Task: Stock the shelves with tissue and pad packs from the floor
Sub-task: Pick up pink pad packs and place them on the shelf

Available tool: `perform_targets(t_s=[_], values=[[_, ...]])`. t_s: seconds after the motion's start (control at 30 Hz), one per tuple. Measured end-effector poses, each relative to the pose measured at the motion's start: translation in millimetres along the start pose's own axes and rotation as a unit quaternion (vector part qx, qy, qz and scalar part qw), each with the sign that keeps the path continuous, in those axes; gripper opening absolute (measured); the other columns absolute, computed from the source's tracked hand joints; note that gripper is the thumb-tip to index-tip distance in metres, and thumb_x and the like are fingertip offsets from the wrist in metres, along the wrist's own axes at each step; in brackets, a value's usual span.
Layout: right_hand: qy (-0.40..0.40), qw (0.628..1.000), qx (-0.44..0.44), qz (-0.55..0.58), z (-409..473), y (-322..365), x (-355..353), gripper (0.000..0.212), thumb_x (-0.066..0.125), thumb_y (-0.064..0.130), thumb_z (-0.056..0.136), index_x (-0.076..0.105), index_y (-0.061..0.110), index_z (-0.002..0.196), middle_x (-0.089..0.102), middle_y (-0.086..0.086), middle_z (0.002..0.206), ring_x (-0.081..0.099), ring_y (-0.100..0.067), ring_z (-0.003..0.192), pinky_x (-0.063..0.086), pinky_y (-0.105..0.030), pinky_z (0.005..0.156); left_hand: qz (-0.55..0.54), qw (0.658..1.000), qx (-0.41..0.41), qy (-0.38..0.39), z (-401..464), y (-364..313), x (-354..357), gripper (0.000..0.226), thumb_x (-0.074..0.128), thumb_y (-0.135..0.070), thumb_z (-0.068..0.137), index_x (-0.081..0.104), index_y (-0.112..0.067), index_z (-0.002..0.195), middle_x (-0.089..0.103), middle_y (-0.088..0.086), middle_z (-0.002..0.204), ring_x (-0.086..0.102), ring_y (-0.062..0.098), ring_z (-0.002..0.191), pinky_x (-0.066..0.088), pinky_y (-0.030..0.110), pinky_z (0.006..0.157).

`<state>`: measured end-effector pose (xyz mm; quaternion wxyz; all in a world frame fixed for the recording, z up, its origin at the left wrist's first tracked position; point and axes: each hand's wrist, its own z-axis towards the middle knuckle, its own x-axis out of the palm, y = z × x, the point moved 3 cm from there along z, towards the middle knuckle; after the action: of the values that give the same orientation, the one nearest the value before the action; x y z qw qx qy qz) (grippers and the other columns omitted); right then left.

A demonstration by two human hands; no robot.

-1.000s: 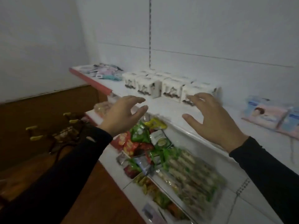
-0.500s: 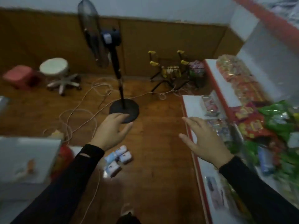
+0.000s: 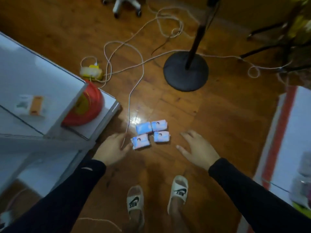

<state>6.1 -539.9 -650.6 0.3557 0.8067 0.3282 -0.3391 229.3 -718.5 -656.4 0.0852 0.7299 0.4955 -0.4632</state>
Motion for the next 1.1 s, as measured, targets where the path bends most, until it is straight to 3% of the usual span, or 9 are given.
perform_targets(t_s=[0.2, 0.33, 0.5, 0.6, 0.7, 0.83, 0.97, 1.1], values=[[0.064, 0.997, 0.002, -0.033, 165, -80, 185, 0.068, 0.049, 0.051, 0.092, 0.026, 0.019, 0.148, 0.03, -0.007, 0.151, 0.035, -0.026, 0.135, 0.032, -0.031, 0.106, -0.001, 0.995, -0.076, 0.066, 142, 91, 192, 0.058, 0.051, -0.047, 0.093, 0.042, -0.016, 0.14, 0.047, 0.011, 0.14, 0.045, 0.026, 0.127, 0.035, 0.03, 0.102], [0.019, 0.999, -0.02, -0.023, 246, -112, 282, 0.082, 0.068, 0.046, 0.082, 0.028, 0.016, 0.147, 0.034, -0.013, 0.147, 0.036, -0.03, 0.132, 0.028, -0.031, 0.106, -0.001, 0.995, -0.093, 0.023, 223, 148, 288, 0.074, 0.043, -0.067, 0.081, 0.049, -0.011, 0.131, 0.051, 0.016, 0.129, 0.051, 0.034, 0.116, 0.043, 0.039, 0.096], [0.028, 0.997, -0.017, -0.072, 299, -136, 363, 0.104, 0.075, 0.05, 0.072, 0.016, 0.016, 0.15, 0.017, -0.009, 0.155, 0.023, -0.03, 0.139, 0.027, -0.037, 0.112, -0.018, 0.992, -0.123, -0.011, 284, 183, 344, 0.069, 0.065, -0.054, 0.08, 0.045, -0.013, 0.132, 0.044, 0.019, 0.13, 0.042, 0.036, 0.121, 0.035, 0.037, 0.1], [-0.007, 0.999, -0.007, -0.047, 305, -142, 380, 0.088, 0.075, 0.035, 0.074, 0.027, 0.015, 0.146, 0.027, -0.011, 0.147, 0.039, -0.034, 0.126, 0.039, -0.041, 0.103, -0.083, 0.991, -0.099, 0.021, 292, 185, 358, 0.062, 0.08, -0.048, 0.064, 0.046, -0.019, 0.107, 0.053, 0.009, 0.11, 0.054, 0.027, 0.099, 0.041, 0.031, 0.076], [-0.009, 1.0, -0.014, -0.027, 294, -136, 372, 0.072, 0.07, 0.031, 0.078, 0.036, 0.016, 0.14, 0.036, -0.011, 0.137, 0.045, -0.034, 0.116, 0.041, -0.039, 0.096, -0.062, 0.993, -0.046, 0.093, 277, 169, 367, 0.056, 0.083, -0.036, 0.065, 0.038, -0.021, 0.095, 0.053, 0.003, 0.1, 0.049, 0.02, 0.085, 0.031, 0.028, 0.065], [-0.034, 0.999, 0.007, -0.005, 248, -129, 320, 0.071, 0.068, 0.031, 0.079, 0.038, 0.014, 0.141, 0.038, -0.012, 0.134, 0.041, -0.033, 0.118, 0.035, -0.034, 0.098, -0.048, 0.998, -0.001, 0.037, 244, 138, 327, 0.058, 0.082, -0.031, 0.063, 0.037, -0.025, 0.099, 0.052, 0.002, 0.115, 0.05, 0.022, 0.104, 0.042, 0.031, 0.079], [-0.082, 0.996, 0.011, 0.014, 183, -117, 212, 0.067, 0.072, 0.033, 0.074, 0.048, 0.012, 0.134, 0.044, -0.014, 0.13, 0.045, -0.034, 0.115, 0.037, -0.036, 0.096, -0.012, 0.998, 0.065, -0.002, 203, 83, 224, 0.085, 0.081, -0.036, 0.063, 0.036, -0.023, 0.135, 0.047, 0.002, 0.128, 0.044, 0.024, 0.118, 0.041, 0.034, 0.095], [-0.132, 0.991, 0.006, 0.033, 111, -91, 70, 0.066, 0.069, 0.047, 0.072, 0.051, 0.016, 0.128, 0.05, -0.008, 0.119, 0.048, -0.03, 0.108, 0.035, -0.031, 0.088, -0.001, 0.99, 0.126, -0.06, 153, 2, 78, 0.086, 0.082, -0.035, 0.062, 0.043, -0.018, 0.136, 0.047, 0.004, 0.125, 0.05, 0.026, 0.113, 0.041, 0.034, 0.096]])
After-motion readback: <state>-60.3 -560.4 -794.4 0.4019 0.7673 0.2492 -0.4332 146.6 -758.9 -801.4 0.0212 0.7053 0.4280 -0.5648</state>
